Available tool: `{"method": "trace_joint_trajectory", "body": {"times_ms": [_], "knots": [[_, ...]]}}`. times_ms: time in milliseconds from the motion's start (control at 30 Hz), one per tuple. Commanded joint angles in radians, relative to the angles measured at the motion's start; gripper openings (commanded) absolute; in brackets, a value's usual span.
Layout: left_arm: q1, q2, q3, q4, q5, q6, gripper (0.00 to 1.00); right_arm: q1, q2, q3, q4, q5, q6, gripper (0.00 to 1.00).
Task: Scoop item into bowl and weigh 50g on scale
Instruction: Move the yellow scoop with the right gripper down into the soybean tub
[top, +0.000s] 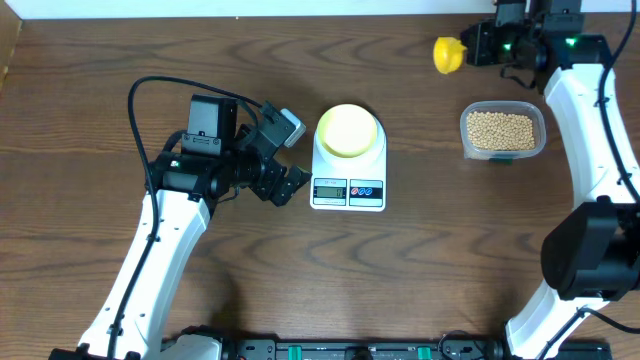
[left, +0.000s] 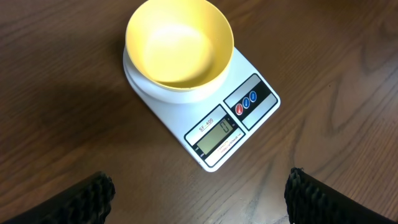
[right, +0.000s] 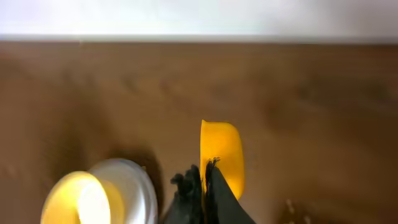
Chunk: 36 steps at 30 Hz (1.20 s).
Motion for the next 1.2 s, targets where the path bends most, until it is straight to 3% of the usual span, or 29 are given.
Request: {"method": "trace_joint_trajectory", "body": {"times_ms": [0,400,700,1000,1167], "knots": [[0.002,-0.011,0.009,-0.001,0.019,0.017,0.90,-0.034,-0.029,0.075,-0.098,0.014,-0.097,0.01],[0.002,-0.011,0.009,-0.001,0.019,0.017,0.90,-0.080,-0.029,0.190,-0.355,0.114,-0.204,0.01],[0.002,-0.011,0.009,-0.001,0.019,0.017,0.90,-0.098,-0.029,0.190,-0.426,0.116,-0.212,0.01],[0.002,-0.011,0.009,-0.001,0.019,0.017,0.90,-0.098,-0.029,0.189,-0.472,0.262,-0.202,0.01],[0.002,-0.011,0.009,-0.001,0.019,0.017,0.90,-0.098,-0.029,0.189,-0.497,0.299,-0.093,0.02]]}}
